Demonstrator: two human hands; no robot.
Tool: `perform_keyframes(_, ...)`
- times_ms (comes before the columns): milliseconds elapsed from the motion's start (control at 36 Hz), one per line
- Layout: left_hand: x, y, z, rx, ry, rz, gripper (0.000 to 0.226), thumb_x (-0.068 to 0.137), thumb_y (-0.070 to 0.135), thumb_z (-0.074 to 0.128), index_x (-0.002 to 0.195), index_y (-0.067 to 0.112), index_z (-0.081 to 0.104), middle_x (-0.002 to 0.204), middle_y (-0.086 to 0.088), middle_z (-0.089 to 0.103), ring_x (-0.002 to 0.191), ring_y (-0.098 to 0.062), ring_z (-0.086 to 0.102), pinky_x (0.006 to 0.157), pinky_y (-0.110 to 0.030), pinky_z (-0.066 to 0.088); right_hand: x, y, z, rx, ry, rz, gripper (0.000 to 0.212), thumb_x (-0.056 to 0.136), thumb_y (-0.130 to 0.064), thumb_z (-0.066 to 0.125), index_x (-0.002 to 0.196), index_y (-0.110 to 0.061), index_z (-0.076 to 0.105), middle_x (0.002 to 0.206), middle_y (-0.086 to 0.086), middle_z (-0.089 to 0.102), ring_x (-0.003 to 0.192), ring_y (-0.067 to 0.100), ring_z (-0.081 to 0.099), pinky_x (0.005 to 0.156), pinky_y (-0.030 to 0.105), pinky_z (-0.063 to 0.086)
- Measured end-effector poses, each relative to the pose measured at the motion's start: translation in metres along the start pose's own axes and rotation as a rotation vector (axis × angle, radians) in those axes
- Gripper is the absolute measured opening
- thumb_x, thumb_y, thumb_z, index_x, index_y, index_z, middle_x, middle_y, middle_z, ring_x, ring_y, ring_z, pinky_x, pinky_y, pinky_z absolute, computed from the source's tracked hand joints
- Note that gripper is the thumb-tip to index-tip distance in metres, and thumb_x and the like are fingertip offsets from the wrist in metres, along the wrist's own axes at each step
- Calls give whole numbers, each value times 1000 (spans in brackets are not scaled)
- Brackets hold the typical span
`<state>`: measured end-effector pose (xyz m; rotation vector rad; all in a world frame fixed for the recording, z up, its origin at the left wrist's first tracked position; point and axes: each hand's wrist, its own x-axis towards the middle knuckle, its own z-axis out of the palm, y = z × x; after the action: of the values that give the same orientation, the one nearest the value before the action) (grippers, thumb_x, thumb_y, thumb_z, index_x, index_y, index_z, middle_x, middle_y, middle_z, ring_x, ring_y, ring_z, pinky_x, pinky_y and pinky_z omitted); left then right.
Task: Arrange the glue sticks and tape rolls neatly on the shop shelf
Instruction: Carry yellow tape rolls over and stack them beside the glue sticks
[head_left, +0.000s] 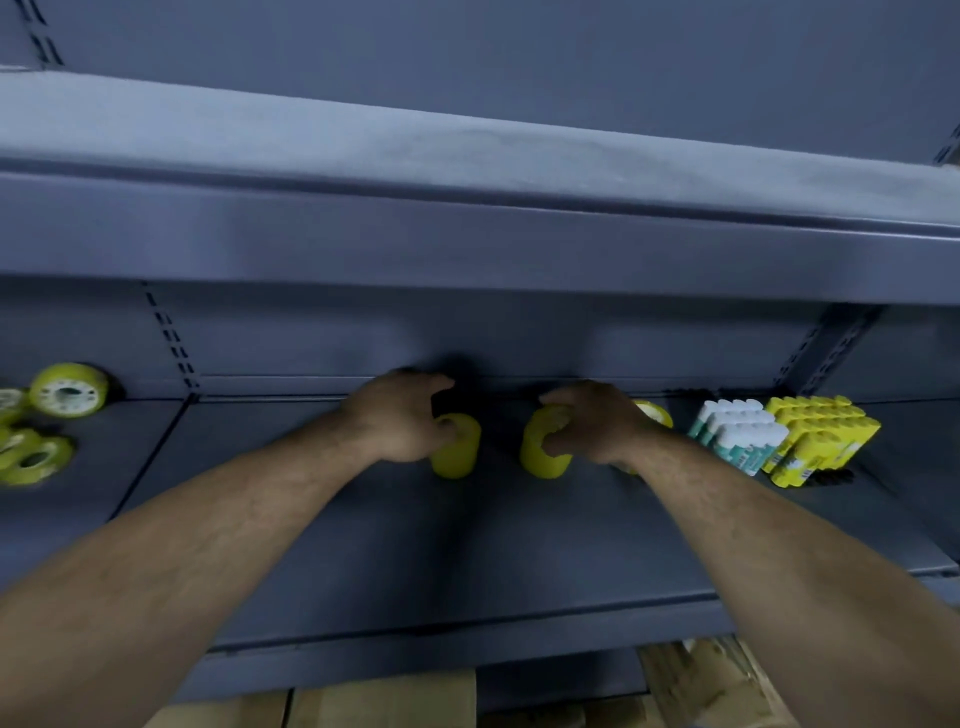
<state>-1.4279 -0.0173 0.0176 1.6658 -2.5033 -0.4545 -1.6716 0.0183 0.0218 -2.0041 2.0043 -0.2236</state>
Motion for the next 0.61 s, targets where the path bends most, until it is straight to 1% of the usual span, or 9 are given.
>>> perform_keyframes(56, -2, -4, 0, 9, 23, -11, 68, 92, 52, 55, 153, 31, 33, 157, 1, 36, 143, -20, 34, 112, -27, 31, 2, -2, 1, -5, -8, -20, 68, 78, -27, 77, 143, -29, 55, 141, -3, 57, 125, 15, 54, 83, 15, 35)
perform_keyframes(111, -5, -8, 0, 3, 30, -24, 68, 90, 51, 57, 152, 31, 35, 156, 1, 38, 141, -20, 36, 111, -27, 34, 4, -3, 2, -22, -17, -33, 65, 77, -27, 77, 139, -32, 58, 139, -5, 59, 123, 14, 55, 82, 16, 36)
perform_keyframes(194, -8, -13, 0, -1, 45, -29, 68, 90, 52, 58, 151, 31, 37, 154, 3, 40, 140, -19, 39, 109, -26, 37, 9, -5, 4, -47, -24, -33, 59, 77, -26, 77, 134, -31, 62, 135, -4, 62, 120, 16, 57, 81, 17, 37)
perform_keyframes(361, -14, -16, 0, 15, 74, -13, 66, 90, 48, 60, 150, 27, 40, 155, 4, 41, 141, -18, 39, 111, -25, 33, 19, -4, 10, -75, -54, -22, 59, 74, -24, 77, 131, -27, 63, 129, 0, 64, 115, 20, 60, 79, 19, 39)
perform_keyframes(472, -18, -16, -2, -1, 85, -1, 61, 91, 45, 59, 147, 27, 44, 152, 6, 45, 139, -17, 41, 108, -24, 35, 25, -1, 12, -83, -83, -23, 56, 71, -26, 78, 125, -28, 65, 121, 0, 67, 103, 18, 61, 75, 22, 43)
perform_keyframes(556, -20, -16, -2, 3, 92, 6, 62, 92, 45, 59, 149, 27, 43, 154, 6, 43, 141, -16, 39, 109, -21, 31, 28, 0, 15, -81, -87, -48, 61, 68, -30, 80, 126, -30, 64, 125, -3, 66, 109, 18, 61, 82, 24, 47)
perform_keyframes(611, -21, -16, -2, -4, 90, -1, 62, 92, 45, 59, 149, 27, 42, 154, 6, 42, 141, -16, 39, 109, -21, 31, 30, 1, 19, -88, -88, -78, 67, 68, -35, 80, 131, -32, 62, 128, -6, 63, 114, 17, 60, 83, 23, 44)
